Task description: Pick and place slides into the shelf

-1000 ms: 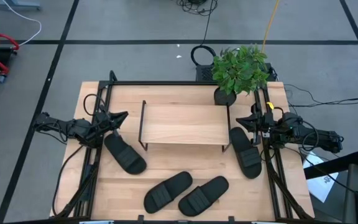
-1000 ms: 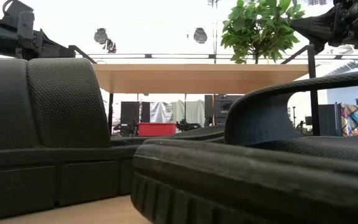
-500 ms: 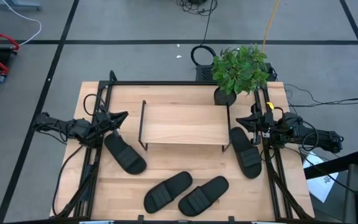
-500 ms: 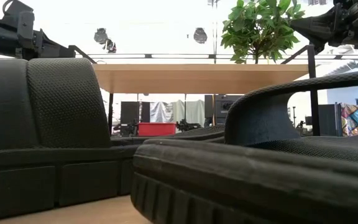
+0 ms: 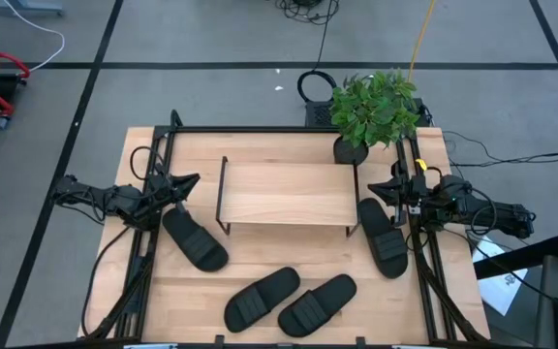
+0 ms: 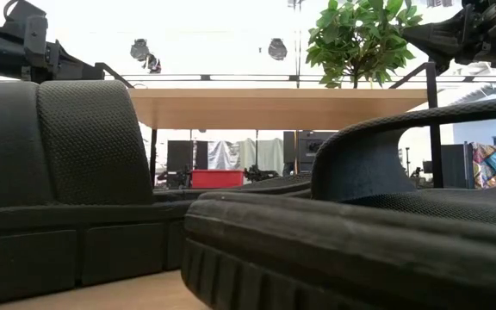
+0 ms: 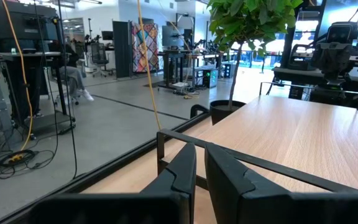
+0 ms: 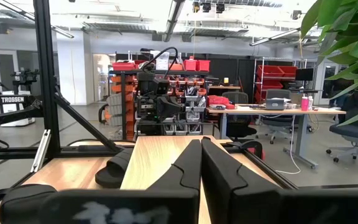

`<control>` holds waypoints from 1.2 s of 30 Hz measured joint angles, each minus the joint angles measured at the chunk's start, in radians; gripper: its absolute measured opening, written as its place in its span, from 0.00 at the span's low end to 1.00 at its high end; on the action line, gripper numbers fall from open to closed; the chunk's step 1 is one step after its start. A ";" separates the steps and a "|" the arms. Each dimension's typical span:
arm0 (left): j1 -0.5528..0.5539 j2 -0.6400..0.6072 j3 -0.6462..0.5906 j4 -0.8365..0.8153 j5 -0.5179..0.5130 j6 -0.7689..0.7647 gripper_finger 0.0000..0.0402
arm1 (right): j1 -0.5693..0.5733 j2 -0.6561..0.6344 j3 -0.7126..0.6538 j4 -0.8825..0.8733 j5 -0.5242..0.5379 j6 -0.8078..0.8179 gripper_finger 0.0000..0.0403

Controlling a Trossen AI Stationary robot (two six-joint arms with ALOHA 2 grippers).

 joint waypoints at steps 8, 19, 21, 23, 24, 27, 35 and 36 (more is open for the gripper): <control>0.000 0.000 0.000 0.000 0.000 0.000 0.09 | 0.000 0.000 0.000 0.000 0.000 0.000 0.00; 0.000 0.000 0.000 0.000 0.000 0.000 0.09 | 0.000 0.000 0.000 0.000 0.000 0.000 0.00; 0.000 0.000 0.000 0.000 0.000 0.000 0.09 | 0.000 0.000 0.000 0.000 0.000 0.000 0.00; 0.000 0.000 0.000 0.000 0.000 0.000 0.09 | 0.000 0.000 0.000 0.000 0.000 0.000 0.00; 0.000 0.000 0.000 0.000 0.000 0.000 0.09 | 0.000 0.000 0.000 0.000 0.000 0.000 0.00; 0.000 0.000 0.000 0.012 0.000 -0.020 0.09 | 0.000 0.000 0.000 0.005 0.000 0.000 0.00; 0.000 0.000 0.000 0.031 0.001 -0.051 0.09 | 0.000 0.000 0.000 0.008 0.000 0.000 0.00; 0.000 0.000 0.000 0.033 0.001 -0.052 0.09 | 0.000 0.000 0.000 0.008 0.000 0.000 0.00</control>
